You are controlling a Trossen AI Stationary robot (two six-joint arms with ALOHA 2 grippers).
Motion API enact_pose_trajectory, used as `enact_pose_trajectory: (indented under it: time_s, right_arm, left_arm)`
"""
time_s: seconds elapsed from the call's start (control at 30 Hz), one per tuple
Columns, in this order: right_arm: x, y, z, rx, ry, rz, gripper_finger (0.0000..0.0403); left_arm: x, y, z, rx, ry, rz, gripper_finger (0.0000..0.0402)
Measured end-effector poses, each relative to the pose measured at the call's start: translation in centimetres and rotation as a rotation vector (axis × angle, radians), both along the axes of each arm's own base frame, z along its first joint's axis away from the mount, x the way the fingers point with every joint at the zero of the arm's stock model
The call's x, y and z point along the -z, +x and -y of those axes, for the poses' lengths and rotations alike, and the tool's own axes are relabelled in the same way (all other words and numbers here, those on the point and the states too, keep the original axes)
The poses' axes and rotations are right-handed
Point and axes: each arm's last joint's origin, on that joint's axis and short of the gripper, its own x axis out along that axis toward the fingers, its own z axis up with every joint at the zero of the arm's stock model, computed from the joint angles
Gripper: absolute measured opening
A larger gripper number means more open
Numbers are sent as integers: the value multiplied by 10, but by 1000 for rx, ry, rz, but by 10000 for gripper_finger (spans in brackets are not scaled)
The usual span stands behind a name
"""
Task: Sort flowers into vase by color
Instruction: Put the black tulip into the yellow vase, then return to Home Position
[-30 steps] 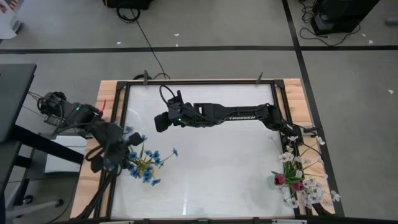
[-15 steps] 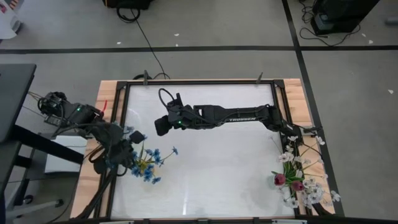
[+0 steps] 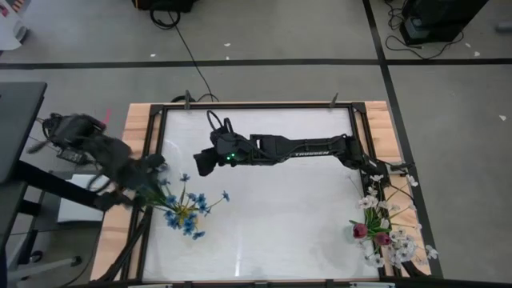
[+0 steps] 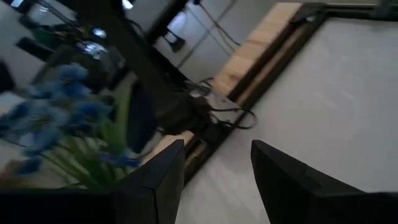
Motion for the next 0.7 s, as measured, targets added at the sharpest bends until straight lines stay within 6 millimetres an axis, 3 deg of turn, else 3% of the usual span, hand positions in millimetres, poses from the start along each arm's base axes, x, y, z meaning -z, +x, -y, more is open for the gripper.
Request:
enact_pose_trajectory:
  time_s: [0.1, 0.33, 0.43, 0.53, 0.7]
  right_arm:
    - [-3, 1, 0, -27, 4, 32, 194]
    - [-3, 2, 1, -55, 8, 35, 194]
    - [-9, 0, 1, -73, -36, 51, 194]
    - [-29, -9, -1, -78, -132, 87, 191]
    - [-80, -40, -7, -64, -345, 151, 175]
  left_arm:
    - [-12, -6, -4, -30, -17, 37, 287]
    - [-15, -5, -5, -83, -1, 48, 286]
    - [-30, -12, -11, -140, -1, 128, 275]
    - [-52, -21, -20, -233, 2, 253, 255]
    - [-87, -36, -36, -437, -50, 544, 204]
